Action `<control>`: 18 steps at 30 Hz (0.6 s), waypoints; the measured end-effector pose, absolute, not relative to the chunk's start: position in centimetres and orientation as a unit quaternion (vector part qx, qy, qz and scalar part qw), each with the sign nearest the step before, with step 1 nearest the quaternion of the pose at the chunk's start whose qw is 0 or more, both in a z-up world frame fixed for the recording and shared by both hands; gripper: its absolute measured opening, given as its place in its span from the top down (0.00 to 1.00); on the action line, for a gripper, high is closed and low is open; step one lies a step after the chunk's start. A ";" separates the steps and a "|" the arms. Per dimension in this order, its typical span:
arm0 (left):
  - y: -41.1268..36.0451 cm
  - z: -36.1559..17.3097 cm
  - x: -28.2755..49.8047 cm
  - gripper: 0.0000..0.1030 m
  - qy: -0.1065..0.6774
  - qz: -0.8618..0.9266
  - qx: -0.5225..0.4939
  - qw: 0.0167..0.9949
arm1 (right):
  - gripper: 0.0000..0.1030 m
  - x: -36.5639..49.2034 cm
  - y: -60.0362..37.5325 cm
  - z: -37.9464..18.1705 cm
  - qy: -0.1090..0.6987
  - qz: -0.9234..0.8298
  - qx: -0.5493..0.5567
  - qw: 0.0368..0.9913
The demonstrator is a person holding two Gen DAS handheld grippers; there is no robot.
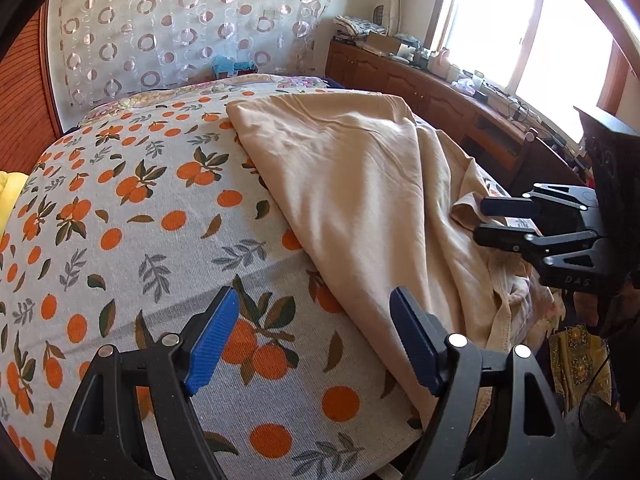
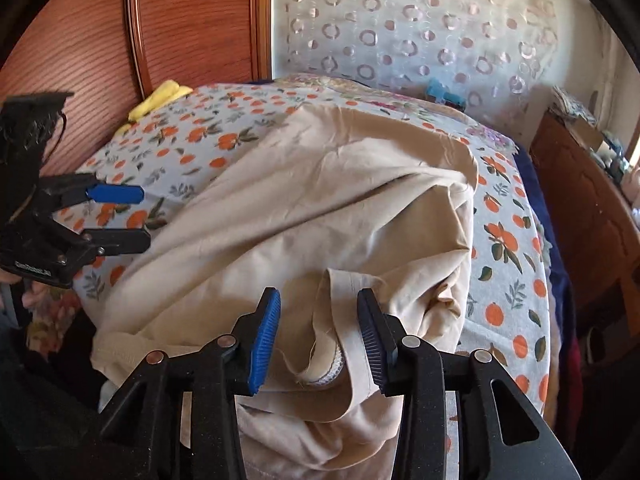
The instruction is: Fold small clothes
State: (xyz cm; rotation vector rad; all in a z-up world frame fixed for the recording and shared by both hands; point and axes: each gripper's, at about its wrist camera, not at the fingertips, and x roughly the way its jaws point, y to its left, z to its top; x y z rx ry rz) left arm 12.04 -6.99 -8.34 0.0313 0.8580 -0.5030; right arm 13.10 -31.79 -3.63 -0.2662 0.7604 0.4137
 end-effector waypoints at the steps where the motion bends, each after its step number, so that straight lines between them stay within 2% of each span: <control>1: -7.1 -8.5 11.9 0.24 0.413 -0.243 0.016 0.878 | 0.60 13.2 -31.7 -4.0 0.373 0.193 -0.135 0.898; 2: -7.3 -8.6 11.8 0.24 0.413 -0.246 0.017 0.877 | 0.65 13.4 -31.9 -4.3 0.378 0.185 -0.139 0.897; 3: -7.5 -8.6 11.7 0.24 0.413 -0.247 0.019 0.876 | 0.89 13.7 -31.8 -4.7 0.381 0.177 -0.148 0.895; 4: -7.7 -8.7 11.4 0.24 0.412 -0.249 0.021 0.876 | 0.96 13.4 -31.9 -5.1 0.384 0.172 -0.156 0.894; 10: -8.5 -8.7 10.0 0.24 0.408 -0.260 0.030 0.875 | 0.97 8.9 -35.0 -2.8 0.355 0.189 -0.063 0.913; 18: -8.6 -8.0 7.9 0.24 0.399 -0.269 0.022 0.876 | 0.97 2.4 -38.8 -1.3 0.353 0.155 -0.024 0.922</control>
